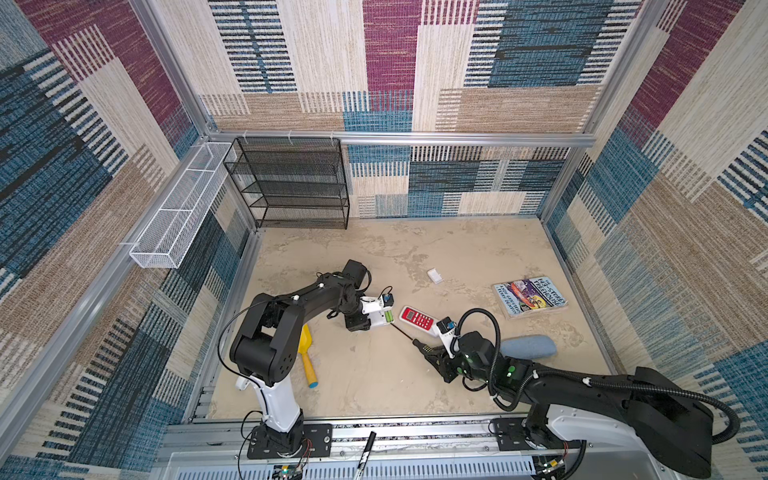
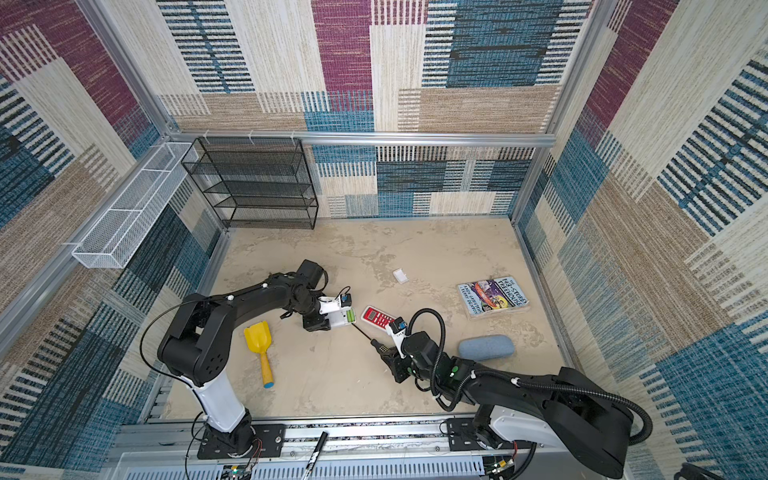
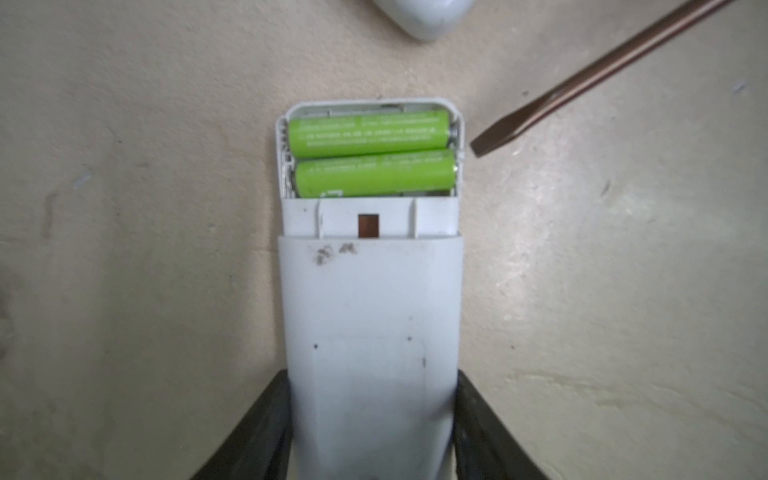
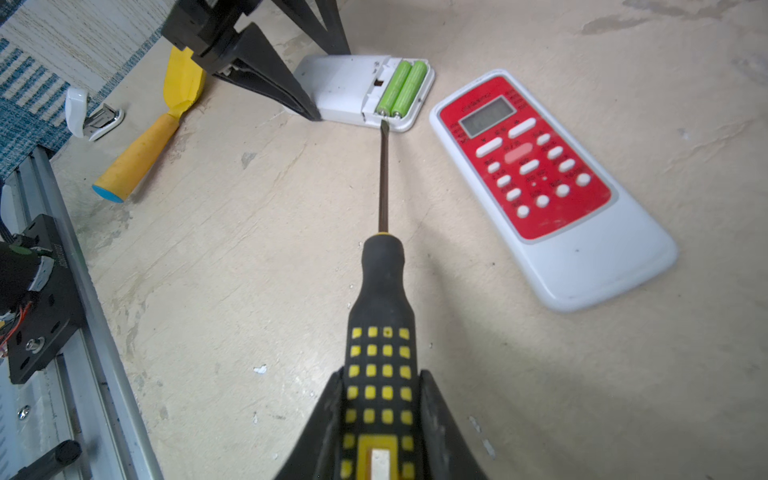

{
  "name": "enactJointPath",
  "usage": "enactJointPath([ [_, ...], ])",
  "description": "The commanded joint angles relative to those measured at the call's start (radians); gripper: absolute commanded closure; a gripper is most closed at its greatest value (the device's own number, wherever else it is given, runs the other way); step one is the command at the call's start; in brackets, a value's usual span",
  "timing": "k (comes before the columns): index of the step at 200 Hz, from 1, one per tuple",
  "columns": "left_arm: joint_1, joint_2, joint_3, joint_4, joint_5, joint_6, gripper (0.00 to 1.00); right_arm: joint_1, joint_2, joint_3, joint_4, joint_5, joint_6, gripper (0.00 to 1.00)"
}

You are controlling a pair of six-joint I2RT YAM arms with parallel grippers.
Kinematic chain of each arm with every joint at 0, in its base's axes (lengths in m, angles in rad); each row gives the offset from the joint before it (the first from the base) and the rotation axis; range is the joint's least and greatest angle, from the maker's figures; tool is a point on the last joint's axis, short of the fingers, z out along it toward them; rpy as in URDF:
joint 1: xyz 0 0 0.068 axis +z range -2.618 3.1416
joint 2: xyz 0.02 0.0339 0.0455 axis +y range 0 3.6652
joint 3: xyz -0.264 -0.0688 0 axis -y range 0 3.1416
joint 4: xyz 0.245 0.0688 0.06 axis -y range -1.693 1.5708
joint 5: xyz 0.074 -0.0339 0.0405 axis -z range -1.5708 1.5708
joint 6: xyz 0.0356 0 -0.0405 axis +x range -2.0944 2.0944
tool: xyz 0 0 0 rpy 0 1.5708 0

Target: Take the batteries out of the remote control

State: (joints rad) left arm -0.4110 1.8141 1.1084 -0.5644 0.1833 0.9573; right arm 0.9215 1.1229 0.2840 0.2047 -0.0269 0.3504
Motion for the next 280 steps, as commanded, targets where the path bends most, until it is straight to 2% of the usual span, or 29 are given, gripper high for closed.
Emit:
enactJointPath([
  [1, 0.002, 0.021, -0.012, -0.072, -0.11, 0.021, 0.49, 0.003, 0.007, 0.013, 0.053, -0.012, -0.011, 1.0],
  [115, 0.001, 0.021, -0.012, -0.072, -0.11, 0.023, 0.49, 0.004, 0.015, 0.029, 0.045, 0.025, -0.013, 1.0],
  [172, 0.001, 0.019, -0.014, -0.071, -0.111, 0.023, 0.49, 0.004, 0.031, 0.023, 0.035, 0.007, -0.018, 1.0],
  [232, 0.001, 0.021, -0.013, -0.071, -0.113, 0.024, 0.49, 0.004, -0.026, 0.012, 0.001, 0.001, -0.025, 1.0],
  [280, 0.001, 0.021, -0.013, -0.072, -0.114, 0.021, 0.49, 0.005, 0.001, 0.014, 0.017, -0.004, -0.021, 1.0],
])
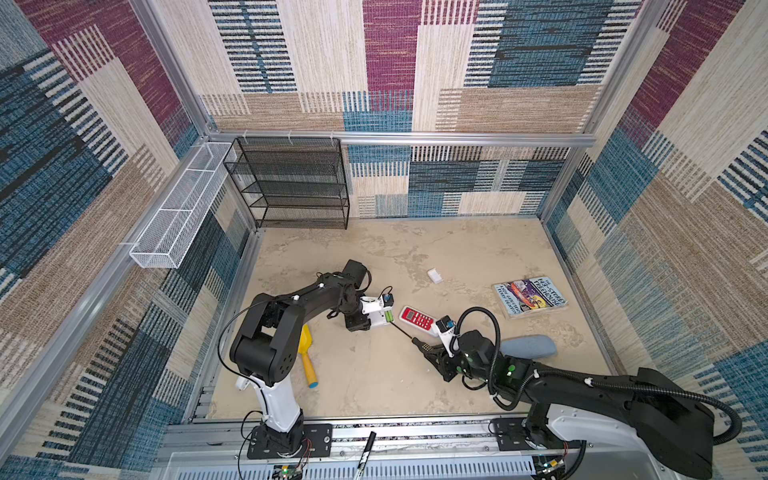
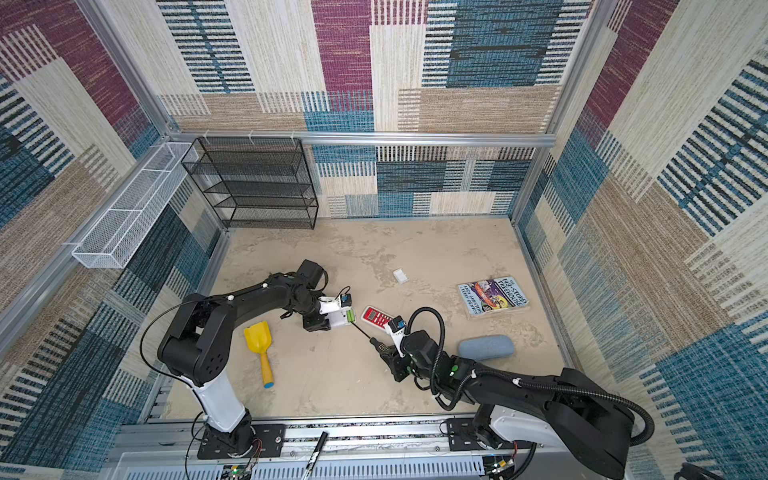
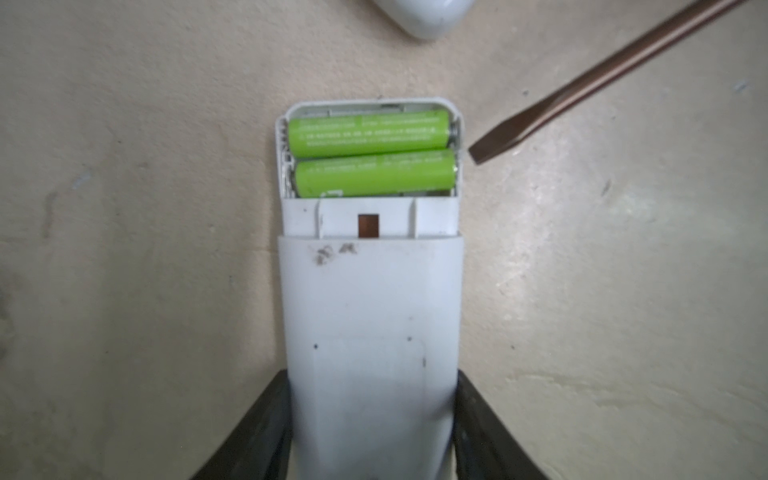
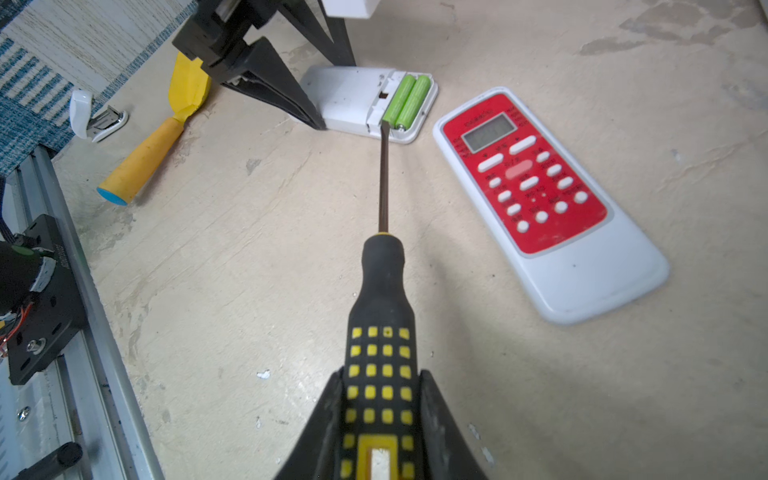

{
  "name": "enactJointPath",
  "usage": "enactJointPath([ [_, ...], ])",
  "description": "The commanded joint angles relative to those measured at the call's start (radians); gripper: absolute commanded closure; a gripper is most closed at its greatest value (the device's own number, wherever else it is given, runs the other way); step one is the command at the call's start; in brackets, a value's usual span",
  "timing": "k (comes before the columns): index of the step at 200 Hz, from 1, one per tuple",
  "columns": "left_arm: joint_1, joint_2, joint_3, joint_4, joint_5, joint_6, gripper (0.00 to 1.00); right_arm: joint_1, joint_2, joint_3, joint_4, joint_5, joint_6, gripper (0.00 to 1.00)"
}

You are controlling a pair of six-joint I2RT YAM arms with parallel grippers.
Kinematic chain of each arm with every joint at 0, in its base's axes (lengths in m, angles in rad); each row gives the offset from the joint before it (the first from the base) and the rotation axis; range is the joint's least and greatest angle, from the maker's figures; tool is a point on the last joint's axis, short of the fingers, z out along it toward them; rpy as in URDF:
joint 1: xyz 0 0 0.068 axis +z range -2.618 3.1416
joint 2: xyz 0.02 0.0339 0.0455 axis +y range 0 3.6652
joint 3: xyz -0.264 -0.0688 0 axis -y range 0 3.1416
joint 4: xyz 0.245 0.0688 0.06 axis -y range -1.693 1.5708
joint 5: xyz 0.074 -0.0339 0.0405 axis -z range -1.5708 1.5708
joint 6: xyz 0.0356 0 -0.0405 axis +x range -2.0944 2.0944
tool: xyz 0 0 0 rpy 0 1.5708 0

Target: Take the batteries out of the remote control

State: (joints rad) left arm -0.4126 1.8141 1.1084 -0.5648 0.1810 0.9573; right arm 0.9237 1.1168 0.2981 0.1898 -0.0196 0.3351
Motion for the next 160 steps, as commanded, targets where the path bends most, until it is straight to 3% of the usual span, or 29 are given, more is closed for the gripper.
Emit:
enactJointPath([
  [1, 0.003, 0.021, -0.013, -0.072, -0.112, 0.021, 0.49, 0.003, 0.008, 0.0, 0.032, -0.01, -0.007, 1.0],
  [160, 0.002, 0.022, -0.01, -0.076, -0.112, 0.024, 0.49, 0.002, 0.008, 0.013, 0.041, -0.02, -0.03, 1.0],
])
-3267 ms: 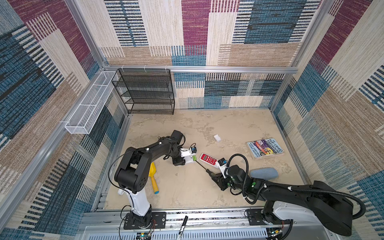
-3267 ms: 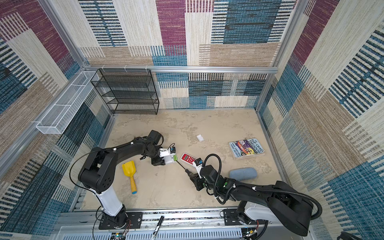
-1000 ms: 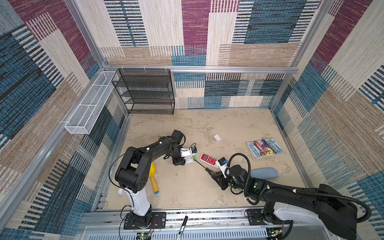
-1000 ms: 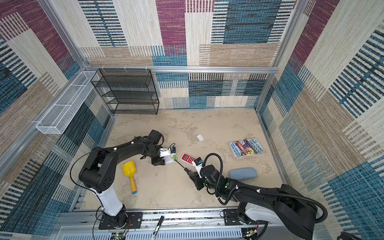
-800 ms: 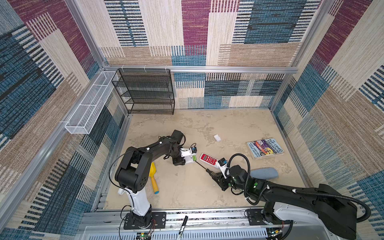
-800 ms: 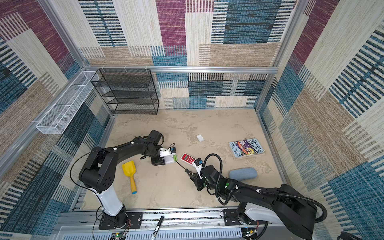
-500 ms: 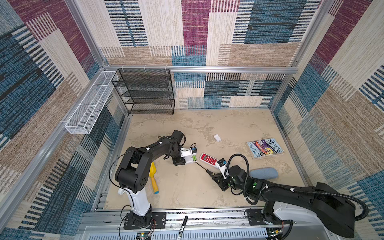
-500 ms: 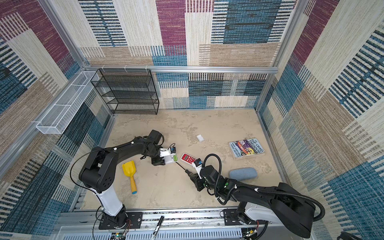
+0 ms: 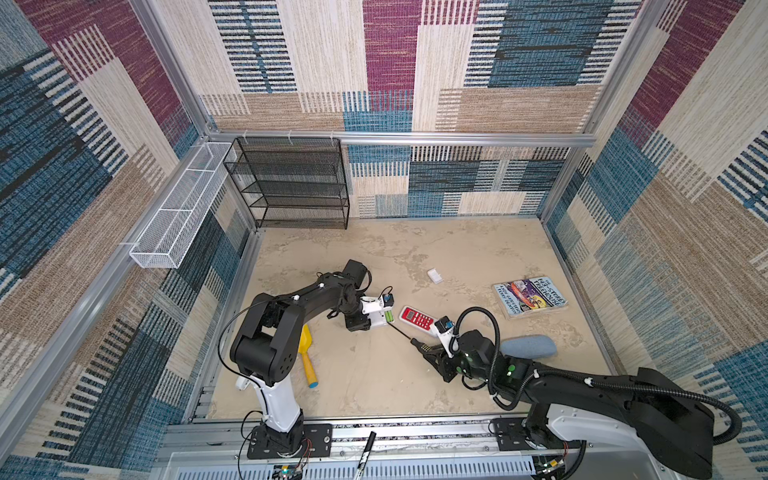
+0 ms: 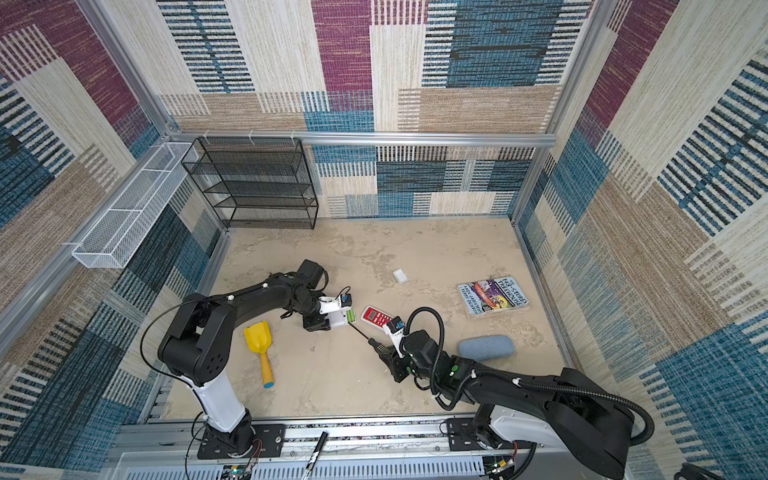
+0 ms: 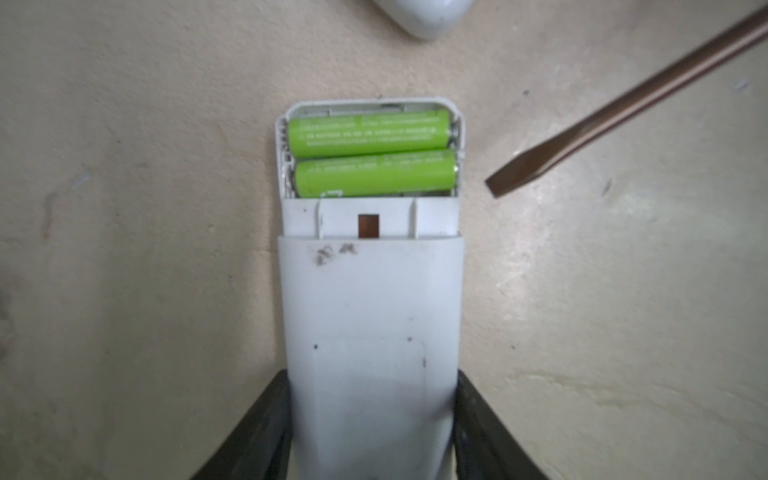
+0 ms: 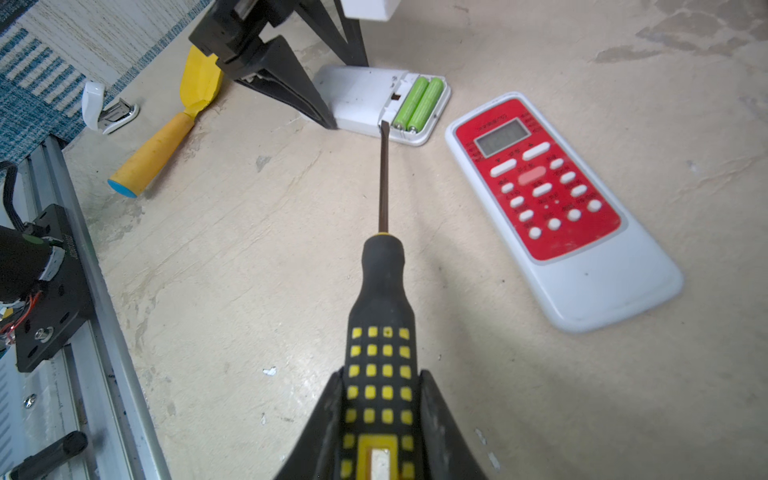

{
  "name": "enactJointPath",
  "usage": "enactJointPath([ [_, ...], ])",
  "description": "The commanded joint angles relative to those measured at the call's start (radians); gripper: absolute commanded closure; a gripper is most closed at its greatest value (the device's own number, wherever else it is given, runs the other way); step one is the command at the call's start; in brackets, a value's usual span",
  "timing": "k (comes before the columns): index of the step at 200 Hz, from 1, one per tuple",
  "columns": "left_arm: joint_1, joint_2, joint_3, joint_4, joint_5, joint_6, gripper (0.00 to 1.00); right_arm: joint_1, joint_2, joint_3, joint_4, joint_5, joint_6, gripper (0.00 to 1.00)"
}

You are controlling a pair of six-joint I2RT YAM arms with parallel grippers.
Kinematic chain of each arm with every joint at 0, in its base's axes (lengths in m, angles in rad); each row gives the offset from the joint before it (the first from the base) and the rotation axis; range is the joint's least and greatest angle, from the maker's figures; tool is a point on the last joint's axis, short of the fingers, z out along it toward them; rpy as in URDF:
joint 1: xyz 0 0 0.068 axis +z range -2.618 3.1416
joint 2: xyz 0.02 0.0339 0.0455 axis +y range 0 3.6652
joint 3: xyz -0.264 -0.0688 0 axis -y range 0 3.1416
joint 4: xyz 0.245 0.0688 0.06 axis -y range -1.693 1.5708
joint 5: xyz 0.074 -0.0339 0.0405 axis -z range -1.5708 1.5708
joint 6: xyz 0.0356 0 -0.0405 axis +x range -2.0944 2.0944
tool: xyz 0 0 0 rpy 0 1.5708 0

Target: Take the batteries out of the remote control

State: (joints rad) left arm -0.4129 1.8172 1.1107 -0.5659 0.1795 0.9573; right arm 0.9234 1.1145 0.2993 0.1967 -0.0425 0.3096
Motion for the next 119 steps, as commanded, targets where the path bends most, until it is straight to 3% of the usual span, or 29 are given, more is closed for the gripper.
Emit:
enactJointPath([
  [1, 0.002, 0.019, -0.012, -0.075, -0.11, 0.024, 0.49, 0.002, 0.012, 0.012, 0.034, 0.004, -0.004, 1.0],
  [119, 0.002, 0.021, -0.012, -0.078, -0.11, 0.024, 0.49, 0.002, 0.016, 0.017, 0.035, 0.029, -0.007, 1.0],
])
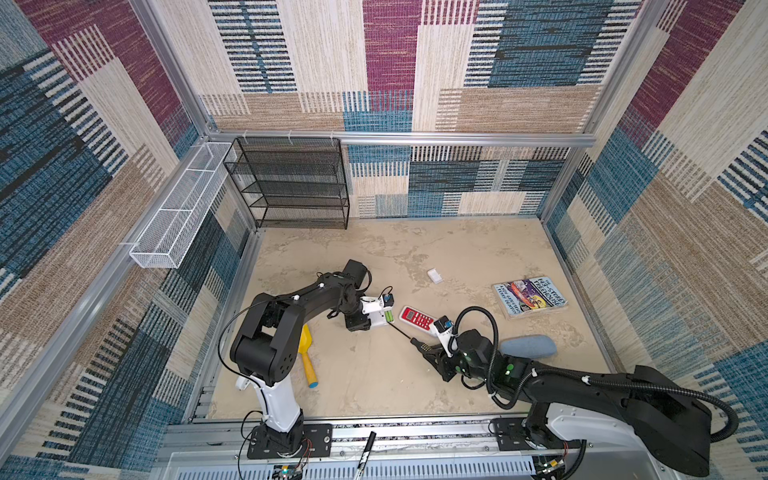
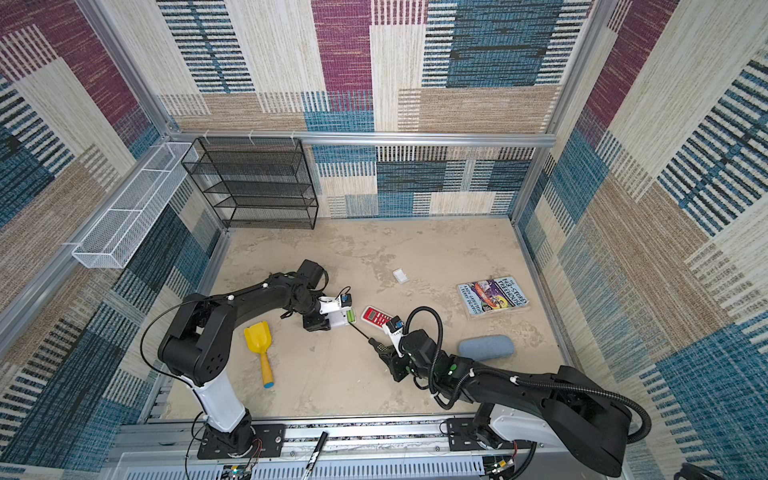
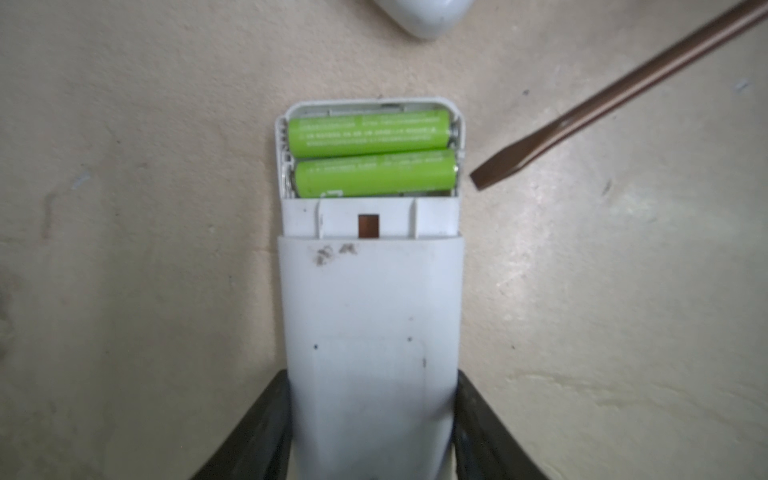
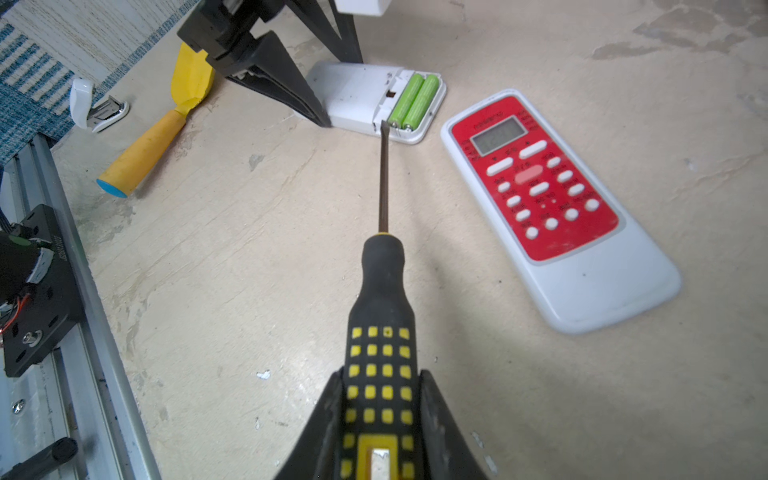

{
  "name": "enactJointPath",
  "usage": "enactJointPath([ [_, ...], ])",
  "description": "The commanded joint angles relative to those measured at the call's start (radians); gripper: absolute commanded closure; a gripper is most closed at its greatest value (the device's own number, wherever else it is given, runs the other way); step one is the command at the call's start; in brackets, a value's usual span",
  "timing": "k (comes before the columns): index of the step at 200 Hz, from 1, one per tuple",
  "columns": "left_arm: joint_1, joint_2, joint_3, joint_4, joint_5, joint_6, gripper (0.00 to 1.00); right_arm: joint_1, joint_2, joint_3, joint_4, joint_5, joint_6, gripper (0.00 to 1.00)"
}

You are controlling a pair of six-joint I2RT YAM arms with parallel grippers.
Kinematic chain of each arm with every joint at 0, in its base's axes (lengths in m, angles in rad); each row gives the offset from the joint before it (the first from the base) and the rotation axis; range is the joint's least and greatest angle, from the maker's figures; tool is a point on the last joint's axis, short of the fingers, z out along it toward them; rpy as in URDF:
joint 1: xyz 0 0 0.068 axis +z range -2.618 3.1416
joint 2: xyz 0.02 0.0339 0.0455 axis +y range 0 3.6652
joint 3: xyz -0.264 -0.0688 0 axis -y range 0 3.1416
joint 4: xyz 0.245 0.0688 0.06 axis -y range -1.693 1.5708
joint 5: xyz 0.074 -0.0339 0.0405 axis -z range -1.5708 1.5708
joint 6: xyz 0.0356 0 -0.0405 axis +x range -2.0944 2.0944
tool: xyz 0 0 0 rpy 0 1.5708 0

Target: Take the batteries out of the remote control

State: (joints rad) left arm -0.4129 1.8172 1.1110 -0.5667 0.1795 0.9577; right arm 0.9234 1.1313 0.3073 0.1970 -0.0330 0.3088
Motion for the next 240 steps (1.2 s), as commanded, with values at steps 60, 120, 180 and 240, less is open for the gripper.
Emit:
enactJointPath([
  [60, 0.002, 0.019, -0.013, -0.077, -0.11, 0.024, 0.49, 0.002, 0.02, 0.009, 0.041, 0.034, 0.003, 1.0],
  [120, 0.002, 0.02, -0.013, -0.08, -0.11, 0.024, 0.5, 0.002, 0.036, 0.012, 0.052, 0.044, 0.006, 1.0],
  [180, 0.002, 0.017, -0.014, -0.083, -0.103, 0.032, 0.5, 0.003, 0.046, -0.006, 0.138, 0.092, 0.018, 1.0],
  [240, 0.002, 0.017, -0.014, -0.085, -0.101, 0.034, 0.5, 0.003, 0.039, -0.01, 0.206, 0.121, 0.0, 1.0],
])
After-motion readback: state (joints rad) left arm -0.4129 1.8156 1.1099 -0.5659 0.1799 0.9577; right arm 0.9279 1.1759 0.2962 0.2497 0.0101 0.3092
